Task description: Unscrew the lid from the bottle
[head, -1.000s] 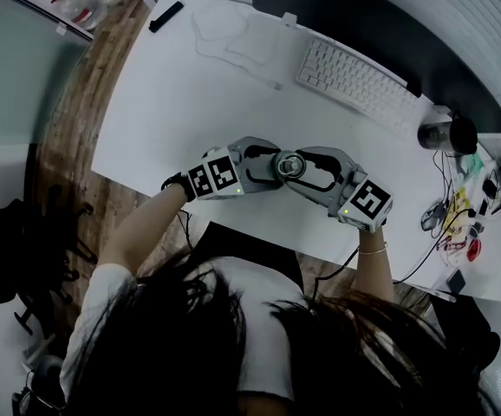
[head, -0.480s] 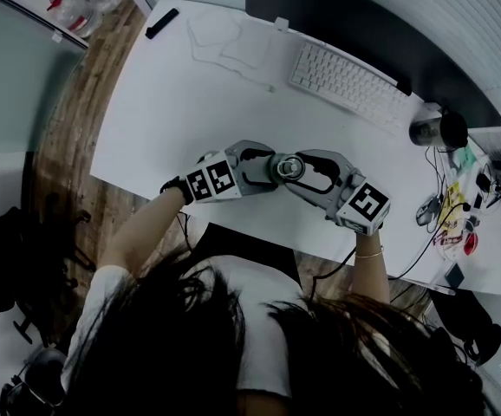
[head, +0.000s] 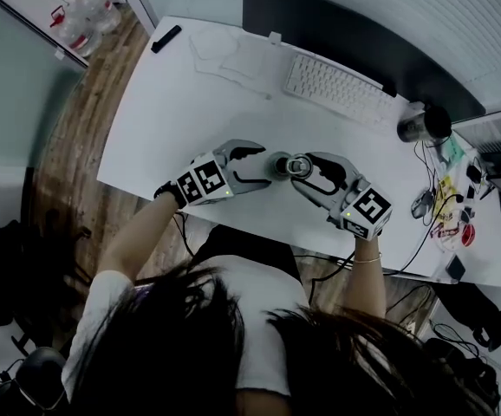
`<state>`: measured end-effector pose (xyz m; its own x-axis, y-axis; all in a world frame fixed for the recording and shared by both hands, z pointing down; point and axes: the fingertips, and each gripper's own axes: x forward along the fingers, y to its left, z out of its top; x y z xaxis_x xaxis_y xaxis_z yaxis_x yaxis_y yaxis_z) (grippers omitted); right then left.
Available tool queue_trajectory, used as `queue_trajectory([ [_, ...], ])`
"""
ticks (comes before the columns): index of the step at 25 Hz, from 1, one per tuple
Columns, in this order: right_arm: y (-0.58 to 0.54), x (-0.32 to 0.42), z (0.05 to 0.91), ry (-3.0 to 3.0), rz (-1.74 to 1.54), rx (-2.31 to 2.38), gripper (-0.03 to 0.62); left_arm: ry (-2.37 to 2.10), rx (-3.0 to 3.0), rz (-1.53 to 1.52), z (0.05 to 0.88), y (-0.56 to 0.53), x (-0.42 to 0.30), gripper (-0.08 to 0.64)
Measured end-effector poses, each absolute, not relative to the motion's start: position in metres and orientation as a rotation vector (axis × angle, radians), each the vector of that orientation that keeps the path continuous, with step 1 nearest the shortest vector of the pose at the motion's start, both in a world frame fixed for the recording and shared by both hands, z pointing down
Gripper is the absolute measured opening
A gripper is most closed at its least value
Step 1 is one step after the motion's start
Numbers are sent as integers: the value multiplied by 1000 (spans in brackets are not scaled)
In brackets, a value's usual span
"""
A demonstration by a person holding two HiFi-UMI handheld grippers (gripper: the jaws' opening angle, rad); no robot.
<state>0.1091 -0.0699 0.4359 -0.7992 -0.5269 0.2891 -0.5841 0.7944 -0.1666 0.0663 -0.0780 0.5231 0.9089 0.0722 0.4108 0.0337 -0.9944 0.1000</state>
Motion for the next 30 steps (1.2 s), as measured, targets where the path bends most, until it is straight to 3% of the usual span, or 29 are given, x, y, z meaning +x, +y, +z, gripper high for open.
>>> queue_trajectory([
  [11,-46,126,381,-2683,177,1185,229,-71,3141,444,437,-81,59,329],
  [30,-10,187,324,-2353,22,2024,229,-606,3042,101,352,-93,51,198],
])
